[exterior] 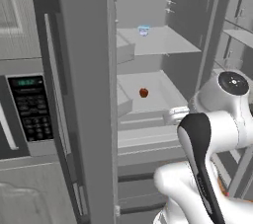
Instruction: Pick the apple and mango from the fridge and place them on the plate next to the blender to make a fruit smoothie.
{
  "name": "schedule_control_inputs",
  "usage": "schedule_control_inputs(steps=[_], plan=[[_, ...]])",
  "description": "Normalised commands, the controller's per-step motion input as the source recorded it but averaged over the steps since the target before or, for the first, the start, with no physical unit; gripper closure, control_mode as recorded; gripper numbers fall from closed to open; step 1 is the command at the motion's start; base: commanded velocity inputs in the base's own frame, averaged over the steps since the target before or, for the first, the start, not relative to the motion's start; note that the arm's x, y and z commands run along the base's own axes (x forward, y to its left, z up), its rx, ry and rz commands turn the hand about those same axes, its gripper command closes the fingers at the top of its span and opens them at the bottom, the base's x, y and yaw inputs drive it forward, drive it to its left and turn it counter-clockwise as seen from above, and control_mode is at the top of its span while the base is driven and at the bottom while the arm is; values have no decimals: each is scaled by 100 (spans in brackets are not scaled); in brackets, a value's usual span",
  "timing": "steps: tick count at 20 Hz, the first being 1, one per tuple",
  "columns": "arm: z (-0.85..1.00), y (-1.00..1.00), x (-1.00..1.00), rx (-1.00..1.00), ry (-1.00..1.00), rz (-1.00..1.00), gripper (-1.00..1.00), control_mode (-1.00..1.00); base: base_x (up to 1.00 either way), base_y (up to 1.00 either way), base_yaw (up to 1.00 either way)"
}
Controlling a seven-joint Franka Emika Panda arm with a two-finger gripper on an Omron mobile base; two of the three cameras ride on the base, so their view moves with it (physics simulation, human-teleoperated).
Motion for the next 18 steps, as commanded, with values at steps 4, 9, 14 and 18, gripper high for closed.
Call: schedule_control_inputs(steps=[4,9,14,18], plan=[[0,0,0,0,0,0,-100,100,45,9,0],[0,0,0,0,0,0,-100,100,28,8,0],[0,0,0,0,0,0,-100,100,30,17,0],[0,0,0,0,0,0,-100,100,23,21,-1]])
